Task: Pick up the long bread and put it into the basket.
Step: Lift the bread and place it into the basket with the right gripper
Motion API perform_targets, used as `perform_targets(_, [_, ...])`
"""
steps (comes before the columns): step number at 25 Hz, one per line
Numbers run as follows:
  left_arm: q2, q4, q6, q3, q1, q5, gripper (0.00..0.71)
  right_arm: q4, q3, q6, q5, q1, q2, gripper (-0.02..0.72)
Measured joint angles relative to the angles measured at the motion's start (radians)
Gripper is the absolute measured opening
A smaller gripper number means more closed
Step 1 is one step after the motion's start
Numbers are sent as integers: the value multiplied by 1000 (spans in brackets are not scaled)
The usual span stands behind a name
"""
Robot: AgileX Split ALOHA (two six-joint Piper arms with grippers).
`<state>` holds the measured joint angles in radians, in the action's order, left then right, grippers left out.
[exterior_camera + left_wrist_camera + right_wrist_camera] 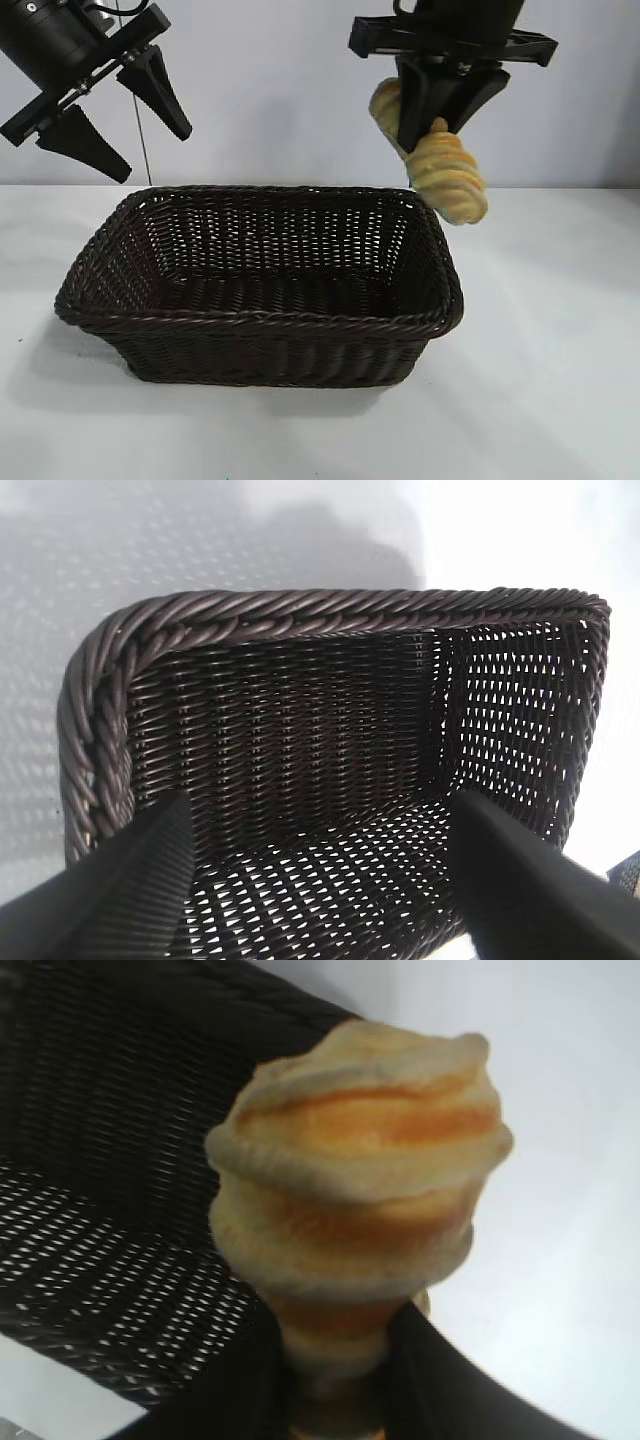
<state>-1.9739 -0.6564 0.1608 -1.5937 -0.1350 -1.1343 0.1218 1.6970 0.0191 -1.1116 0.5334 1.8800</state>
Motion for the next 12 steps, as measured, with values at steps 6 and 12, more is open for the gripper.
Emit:
perform_targets(6, [0,0,0,0,0,-1,515,24,1,0,53,52,90,188])
perform_targets(12, [0,0,1,0,0,-1,515,44,1,0,112,64,190,188])
